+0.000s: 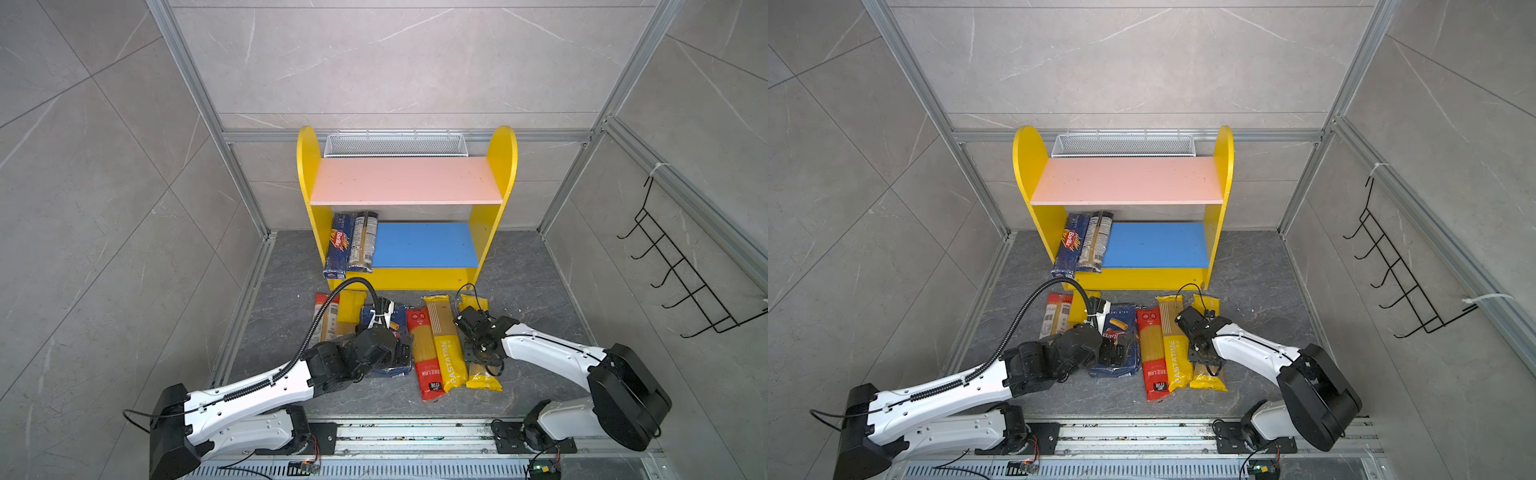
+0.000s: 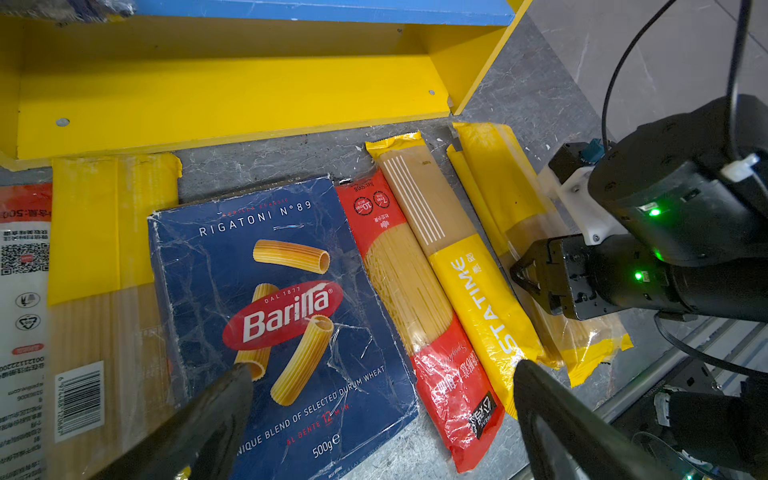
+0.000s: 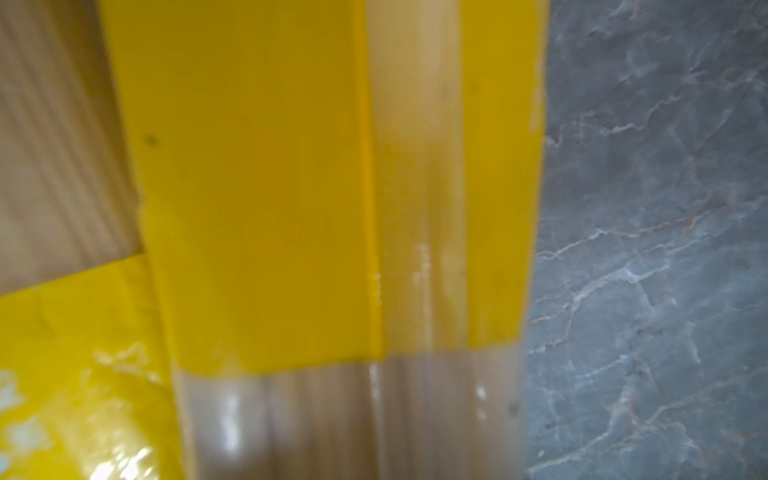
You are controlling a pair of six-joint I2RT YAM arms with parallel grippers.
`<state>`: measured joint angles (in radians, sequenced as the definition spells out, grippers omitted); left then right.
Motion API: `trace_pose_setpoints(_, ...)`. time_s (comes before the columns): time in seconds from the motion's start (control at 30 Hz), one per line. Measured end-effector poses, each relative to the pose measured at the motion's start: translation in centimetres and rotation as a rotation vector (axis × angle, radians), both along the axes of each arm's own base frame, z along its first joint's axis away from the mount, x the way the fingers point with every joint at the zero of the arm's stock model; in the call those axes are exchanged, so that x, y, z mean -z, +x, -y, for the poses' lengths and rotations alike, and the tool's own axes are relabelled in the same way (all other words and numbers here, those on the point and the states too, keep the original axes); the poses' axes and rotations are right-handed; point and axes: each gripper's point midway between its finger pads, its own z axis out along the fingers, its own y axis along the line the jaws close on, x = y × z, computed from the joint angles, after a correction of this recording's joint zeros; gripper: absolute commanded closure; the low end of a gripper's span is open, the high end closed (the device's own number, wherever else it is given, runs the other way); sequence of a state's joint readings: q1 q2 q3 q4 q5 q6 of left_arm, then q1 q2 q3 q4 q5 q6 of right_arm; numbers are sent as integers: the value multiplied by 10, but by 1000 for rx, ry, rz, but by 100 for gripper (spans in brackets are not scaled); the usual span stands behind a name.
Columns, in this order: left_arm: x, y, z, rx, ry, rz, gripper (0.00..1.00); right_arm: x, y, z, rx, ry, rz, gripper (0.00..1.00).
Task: Place and organize the pasta boxes and bags onto the shelf
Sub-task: 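Lower the right gripper onto the yellow-and-clear spaghetti bag on the floor, then grasp the yellow-and-clear spaghetti bag with the right gripper and lift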
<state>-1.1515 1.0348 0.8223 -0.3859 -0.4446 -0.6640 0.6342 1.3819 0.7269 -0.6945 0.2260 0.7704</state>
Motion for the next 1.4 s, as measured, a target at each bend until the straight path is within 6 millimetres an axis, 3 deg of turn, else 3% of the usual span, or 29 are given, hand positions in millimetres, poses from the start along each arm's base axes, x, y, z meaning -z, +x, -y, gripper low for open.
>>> trace_pose_setpoints(0.27, -9, 1, -9, -22, -14, 27, 0, -36, 4, -15, -19, 106, 48, 52)
trace_pose_setpoints(0.43, -11, 0, -19, -38, -8, 38, 0, -47, 3, -23, -29, 164, 64, 56)
trace_pose_setpoints(0.67, -21, -2, -35, -62, -32, 68, 0, -48, 5, -23, -38, 153, 64, 27)
trace_pose_setpoints(0.93, -15, -4, -43, -73, -1, 65, 0, -17, 8, -21, -31, 81, -6, 22)
trace_pose_setpoints(1.0, -14, -3, -45, -77, 7, 67, 0, -8, 8, -20, -29, 61, -26, 24)
trace_pose_setpoints(1.13, -13, -3, -46, -80, 12, 68, 0, 3, 9, -14, -19, 8, -45, 45)
trace_pose_setpoints(1.23, -13, -3, -46, -80, 13, 68, 0, 4, 8, -9, -19, -22, -46, 57)
trace_pose_setpoints(1.4, -13, -3, -46, -81, 14, 68, 0, 0, 9, -10, -20, -6, -32, 68)
